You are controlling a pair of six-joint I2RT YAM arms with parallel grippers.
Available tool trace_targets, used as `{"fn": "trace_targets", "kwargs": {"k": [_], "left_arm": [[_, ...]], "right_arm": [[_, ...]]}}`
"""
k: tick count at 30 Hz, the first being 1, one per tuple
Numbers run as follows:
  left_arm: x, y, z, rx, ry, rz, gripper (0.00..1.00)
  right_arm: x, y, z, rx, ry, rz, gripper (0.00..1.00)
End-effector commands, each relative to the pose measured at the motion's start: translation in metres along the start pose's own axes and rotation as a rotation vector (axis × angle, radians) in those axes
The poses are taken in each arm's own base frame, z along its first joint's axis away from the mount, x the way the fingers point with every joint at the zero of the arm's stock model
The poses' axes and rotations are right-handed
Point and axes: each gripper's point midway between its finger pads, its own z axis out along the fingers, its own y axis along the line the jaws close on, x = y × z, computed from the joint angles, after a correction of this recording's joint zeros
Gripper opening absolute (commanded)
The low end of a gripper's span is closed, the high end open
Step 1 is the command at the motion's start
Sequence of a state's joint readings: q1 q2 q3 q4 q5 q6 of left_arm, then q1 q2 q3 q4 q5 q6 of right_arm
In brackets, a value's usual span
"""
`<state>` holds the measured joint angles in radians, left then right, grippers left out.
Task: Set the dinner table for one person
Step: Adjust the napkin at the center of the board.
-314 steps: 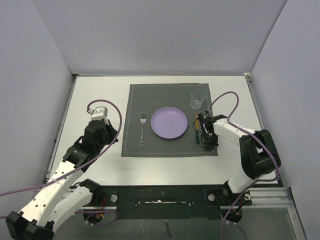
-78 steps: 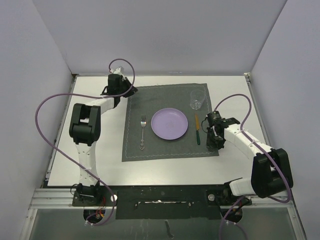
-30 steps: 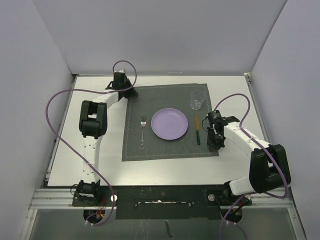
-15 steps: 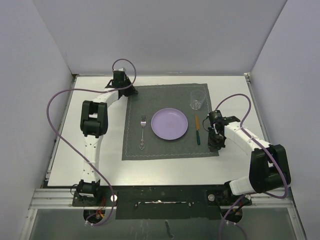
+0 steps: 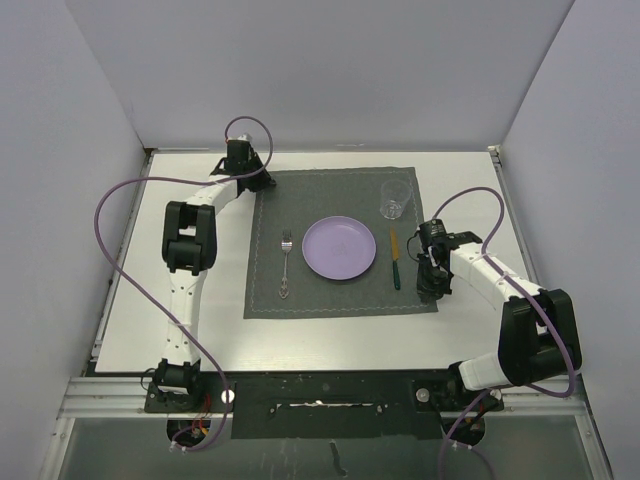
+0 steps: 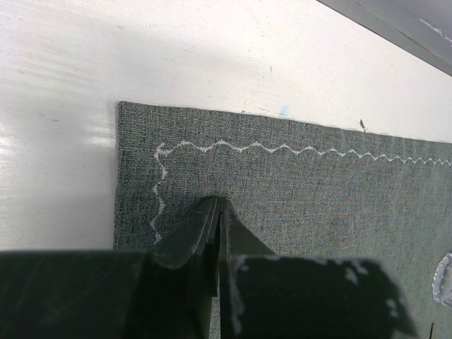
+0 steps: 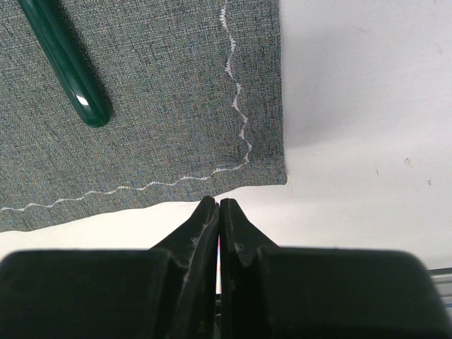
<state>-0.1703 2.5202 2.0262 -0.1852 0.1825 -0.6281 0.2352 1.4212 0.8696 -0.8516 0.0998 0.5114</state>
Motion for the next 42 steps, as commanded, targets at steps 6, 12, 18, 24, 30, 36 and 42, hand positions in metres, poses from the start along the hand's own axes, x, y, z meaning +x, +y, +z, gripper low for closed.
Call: {"fn": "trace_targets", "kwargs": {"k": [6,12,18,24,30,36,42], "left_arm": [[-0.002,0.012,0.008,-0.029,0.004,-0.002,0.00],[-0.006,0.008,0.005,-0.015,-0.004,0.001,0.00],[-0.015,-0.001,0.000,0.027,-0.023,0.012,0.00],[-0.026,-0.015,-0.006,0.077,-0.051,0.017,0.00],[-0.049,-0.037,-0.022,0.158,-0.145,0.041,0.03],[-0.068,-0.054,-0.037,0.218,-0.195,0.064,0.03],[-0.087,-0.069,-0.060,0.269,-0.269,0.086,0.06]], "right_arm": [[-0.011,0.003,-0.006,-0.014,-0.024,0.006,0.00],[-0.012,0.003,-0.007,-0.017,-0.029,0.008,0.00],[-0.012,0.003,-0.006,-0.018,-0.030,0.007,0.00],[-0.012,0.003,-0.006,-0.018,-0.030,0.005,0.00],[-0.013,0.003,-0.006,-0.018,-0.033,0.006,0.00],[-0.013,0.003,-0.006,-0.020,-0.035,0.003,0.00],[-0.014,0.003,-0.008,-0.024,-0.045,0.005,0.00]]}}
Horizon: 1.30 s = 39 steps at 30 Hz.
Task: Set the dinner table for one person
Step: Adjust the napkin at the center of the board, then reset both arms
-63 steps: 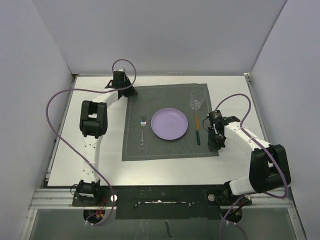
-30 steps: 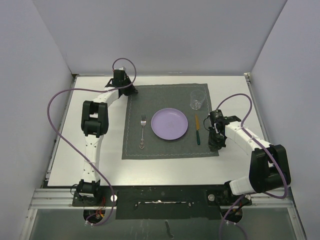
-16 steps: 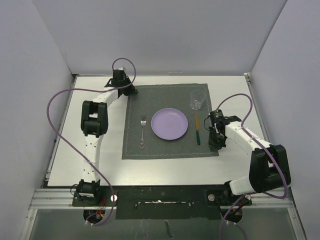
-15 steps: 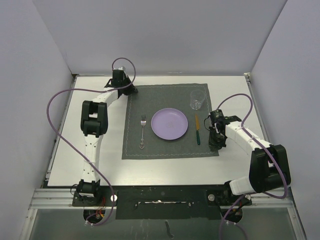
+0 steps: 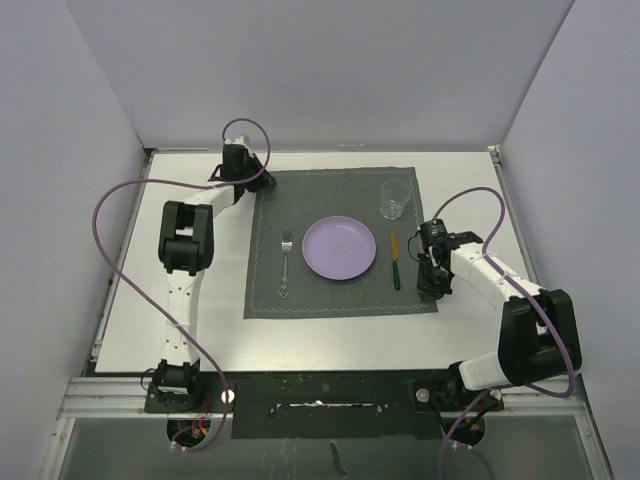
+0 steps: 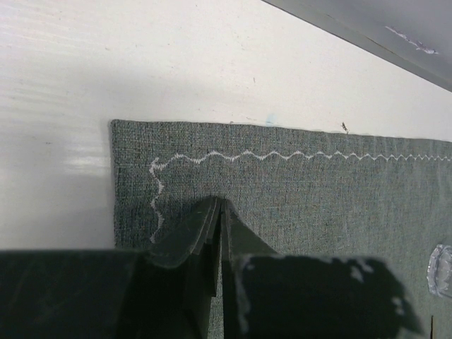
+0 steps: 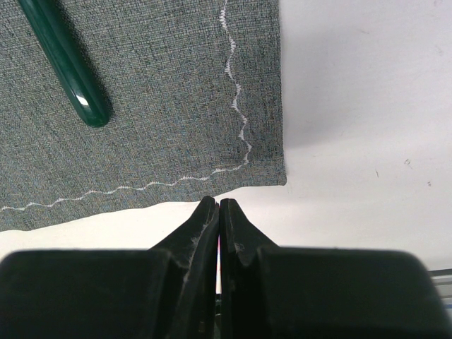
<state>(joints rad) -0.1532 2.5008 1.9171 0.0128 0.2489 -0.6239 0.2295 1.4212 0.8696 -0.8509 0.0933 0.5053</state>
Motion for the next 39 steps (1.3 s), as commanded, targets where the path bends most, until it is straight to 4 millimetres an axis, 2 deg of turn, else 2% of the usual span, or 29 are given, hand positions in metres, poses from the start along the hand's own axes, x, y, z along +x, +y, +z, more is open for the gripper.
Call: {"fn": "trace_targets", "kwargs": {"k": [1,8,12,14,17,19,20,22,23,26,28,29,32,34,35,36,37,39], "left_arm": [[-0.090,-0.073,-0.054,0.172,-0.221,0.077,0.07],[-0.115,-0.086,-0.088,0.207,-0.292,0.091,0.08],[-0.132,-0.097,-0.121,0.241,-0.352,0.107,0.09],[-0.141,-0.104,-0.145,0.264,-0.384,0.119,0.11],[-0.153,-0.115,-0.191,0.297,-0.442,0.142,0.14],[-0.157,-0.120,-0.228,0.309,-0.483,0.157,0.16],[-0.160,-0.124,-0.254,0.315,-0.514,0.169,0.17],[-0.155,-0.125,-0.291,0.300,-0.547,0.186,0.19],[-0.149,-0.123,-0.306,0.278,-0.560,0.197,0.26],[-0.120,-0.110,-0.343,0.211,-0.564,0.212,0.66],[-0.099,-0.100,-0.362,0.175,-0.560,0.216,0.91],[-0.088,-0.096,-0.372,0.162,-0.557,0.216,0.97],[-0.055,-0.077,-0.390,0.106,-0.530,0.214,0.98],[-0.029,-0.052,-0.396,0.017,-0.487,0.181,0.98],[-0.021,-0.042,-0.400,-0.021,-0.489,0.165,0.98],[-0.008,-0.028,-0.400,-0.055,-0.484,0.158,0.98],[0.000,-0.019,-0.402,-0.079,-0.494,0.158,0.98],[0.012,0.001,-0.404,-0.127,-0.537,0.172,0.98]], "right_arm": [[-0.013,0.003,-0.008,-0.020,-0.048,0.005,0.00],[-0.014,0.003,-0.010,-0.022,-0.062,0.007,0.00],[-0.017,0.001,-0.014,-0.018,-0.083,0.009,0.00],[-0.020,0.000,-0.018,-0.017,-0.104,0.013,0.00],[-0.026,-0.001,-0.028,-0.020,-0.145,0.017,0.00],[-0.032,-0.001,-0.037,-0.024,-0.185,0.018,0.00],[-0.035,-0.002,-0.041,-0.023,-0.204,0.018,0.00],[-0.042,-0.003,-0.051,-0.021,-0.246,0.022,0.00],[-0.046,-0.003,-0.055,-0.029,-0.267,0.024,0.00],[-0.056,0.002,-0.069,-0.061,-0.319,0.015,0.02],[-0.064,0.004,-0.078,-0.074,-0.353,0.001,0.10],[-0.068,0.006,-0.083,-0.083,-0.371,-0.008,0.16],[-0.082,0.007,-0.100,-0.095,-0.443,-0.018,0.40],[-0.093,0.002,-0.112,-0.068,-0.504,0.000,0.52],[-0.099,-0.003,-0.119,-0.044,-0.541,0.021,0.67],[-0.105,-0.006,-0.125,-0.031,-0.579,0.031,0.96],[-0.112,-0.009,-0.132,-0.019,-0.619,0.044,0.99],[-0.125,-0.014,-0.143,0.007,-0.697,0.057,0.98]]}}
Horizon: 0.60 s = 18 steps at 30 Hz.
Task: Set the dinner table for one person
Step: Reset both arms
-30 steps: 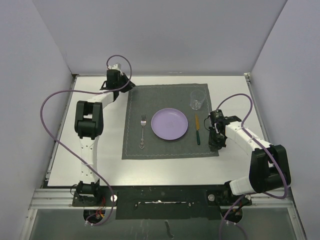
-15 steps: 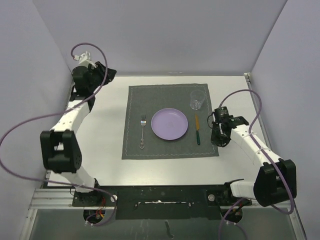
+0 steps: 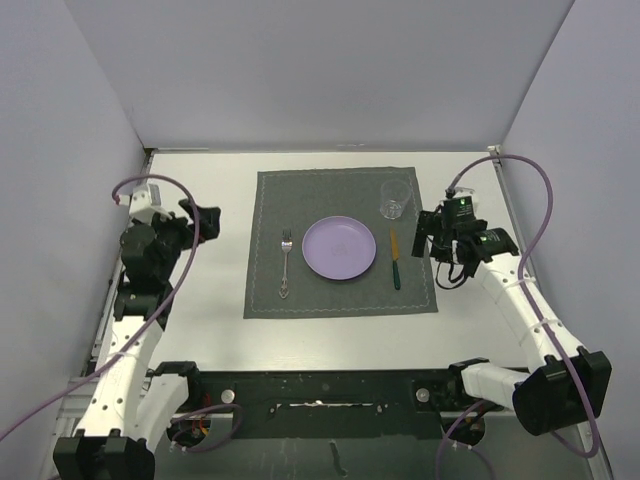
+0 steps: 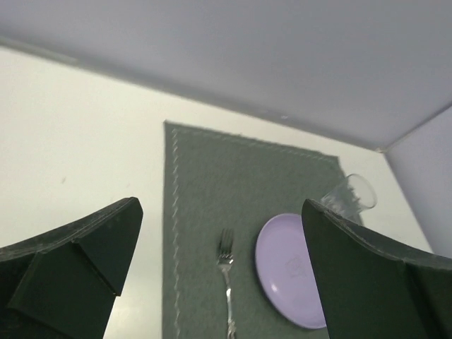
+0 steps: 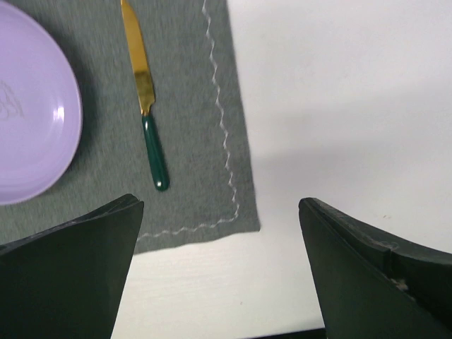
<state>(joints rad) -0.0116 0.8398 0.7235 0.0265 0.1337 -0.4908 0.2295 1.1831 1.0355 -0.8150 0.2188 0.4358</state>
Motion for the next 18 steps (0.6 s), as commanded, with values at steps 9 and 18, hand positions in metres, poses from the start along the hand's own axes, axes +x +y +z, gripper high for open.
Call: {"fn": "trace_targets", "kwargs": {"k": [9,18], "left_arm": [[0.060,0.085,-0.023,-0.293,0.015,0.153,0.98],[0.089,0.087,-0.014,-0.185,-0.074,0.397,0.98]], "right_arm": [[-0.112,-0.034,-0.009,0.240,-0.547,-0.191,0.98],[-0.084,-0.060,0.033,0.402,-0.625,-0.276,0.98]]}}
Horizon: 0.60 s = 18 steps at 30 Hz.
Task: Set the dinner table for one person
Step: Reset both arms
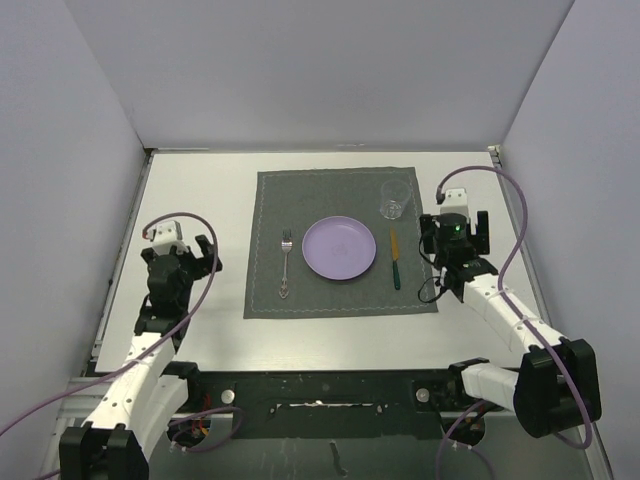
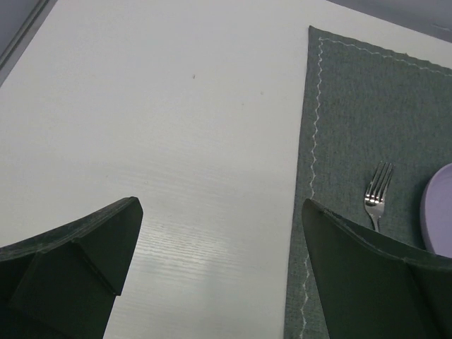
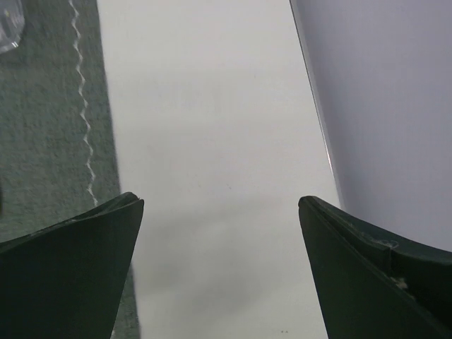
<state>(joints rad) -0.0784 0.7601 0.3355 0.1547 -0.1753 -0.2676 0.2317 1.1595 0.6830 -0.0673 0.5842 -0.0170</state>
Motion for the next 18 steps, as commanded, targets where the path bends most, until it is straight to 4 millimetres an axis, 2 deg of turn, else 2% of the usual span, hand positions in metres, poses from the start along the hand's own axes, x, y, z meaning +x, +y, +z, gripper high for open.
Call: {"fn": "trace_targets", "kwargs": {"k": [1,3,7,13,18], "left_arm": [[-0.014,-0.013,0.002,0.103,-0.194,0.183,0.98],[-0.007,-0.011,0.004,0.103,-0.199,0.226,0.98],[0.000,-0.009,0.010,0.096,-0.181,0.242,0.98],[0.011,-0.010,0.018,0.117,-0.147,0.253,0.98],[0.017,-0.004,0.029,0.113,-0.151,0.265,0.98]], "right_arm": [[-0.026,-0.017,0.005,0.117,-0.198,0.003,0.98],[-0.021,-0.019,0.006,0.134,-0.226,0.016,0.98],[-0.001,-0.038,0.006,0.256,-0.248,0.103,0.98],[0.007,-0.018,0.019,0.114,-0.279,0.087,0.98],[0.012,-0.021,0.019,0.117,-0.305,0.114,0.98]]}}
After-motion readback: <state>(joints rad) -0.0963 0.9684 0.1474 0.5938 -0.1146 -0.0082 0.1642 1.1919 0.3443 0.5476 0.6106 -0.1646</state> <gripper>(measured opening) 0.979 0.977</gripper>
